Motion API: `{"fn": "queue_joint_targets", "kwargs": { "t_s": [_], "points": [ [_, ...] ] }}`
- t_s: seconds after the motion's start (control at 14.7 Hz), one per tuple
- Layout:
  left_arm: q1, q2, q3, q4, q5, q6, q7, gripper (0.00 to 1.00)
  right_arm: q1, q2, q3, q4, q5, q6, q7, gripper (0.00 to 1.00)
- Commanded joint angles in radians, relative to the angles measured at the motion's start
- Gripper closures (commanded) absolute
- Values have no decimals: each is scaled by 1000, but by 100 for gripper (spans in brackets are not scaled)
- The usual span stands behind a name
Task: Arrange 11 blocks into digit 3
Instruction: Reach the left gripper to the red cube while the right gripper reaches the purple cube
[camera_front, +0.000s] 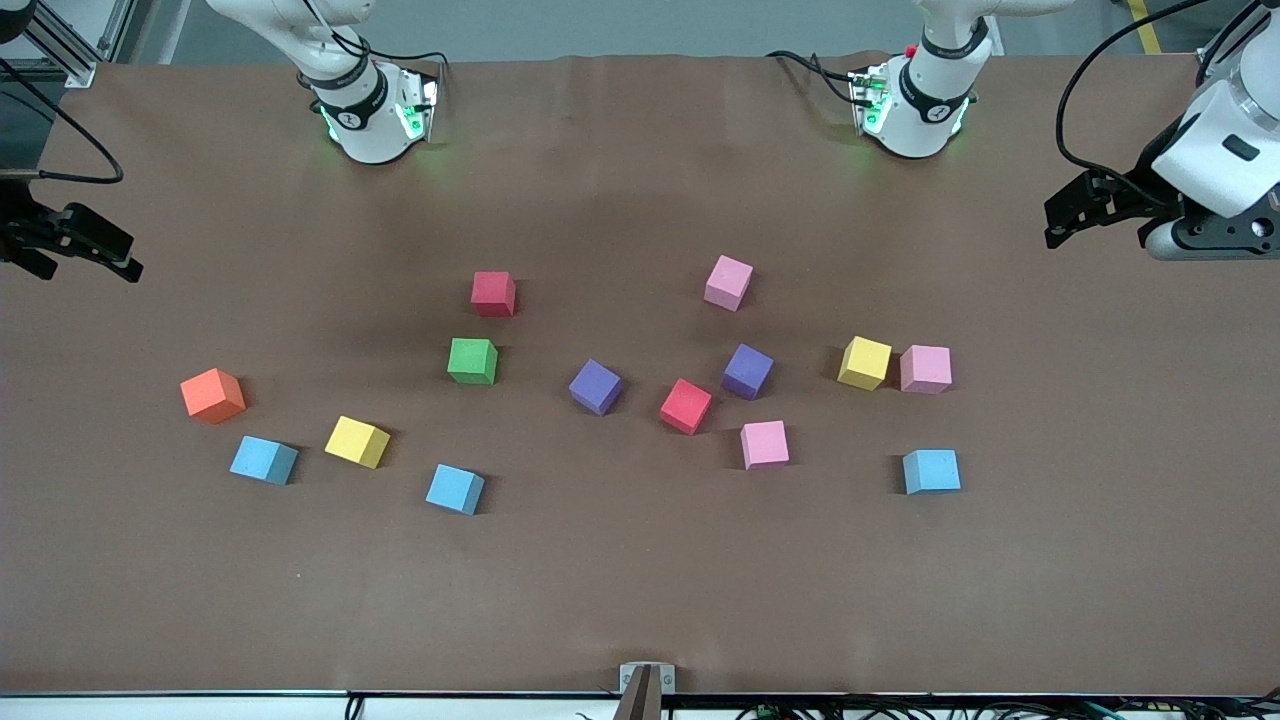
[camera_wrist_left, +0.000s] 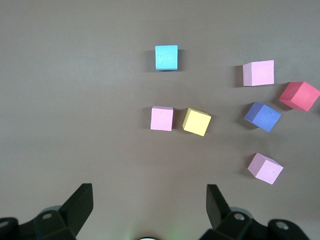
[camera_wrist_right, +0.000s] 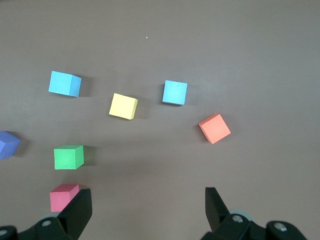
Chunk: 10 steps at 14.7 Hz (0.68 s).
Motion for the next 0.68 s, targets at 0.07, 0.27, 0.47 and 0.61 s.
{"fn": "queue_joint_targets", "kwargs": {
  "t_s": [0.07, 0.27, 0.47, 0.61],
  "points": [
    [3, -9, -1, 7, 4, -7, -1, 0, 1, 3, 4, 9, -13, -4, -4, 0],
    [-7, 23, 0, 57, 7, -8, 8, 0, 1, 4, 4, 9, -11, -3, -4, 0],
    [-37, 78, -16, 80, -2, -10, -4, 0, 1, 15, 4, 9, -11, -1, -4, 0],
    [-81, 127, -41, 79, 1, 15, -39, 0, 2, 25, 4, 11, -11, 0, -4, 0]
  ]
}}
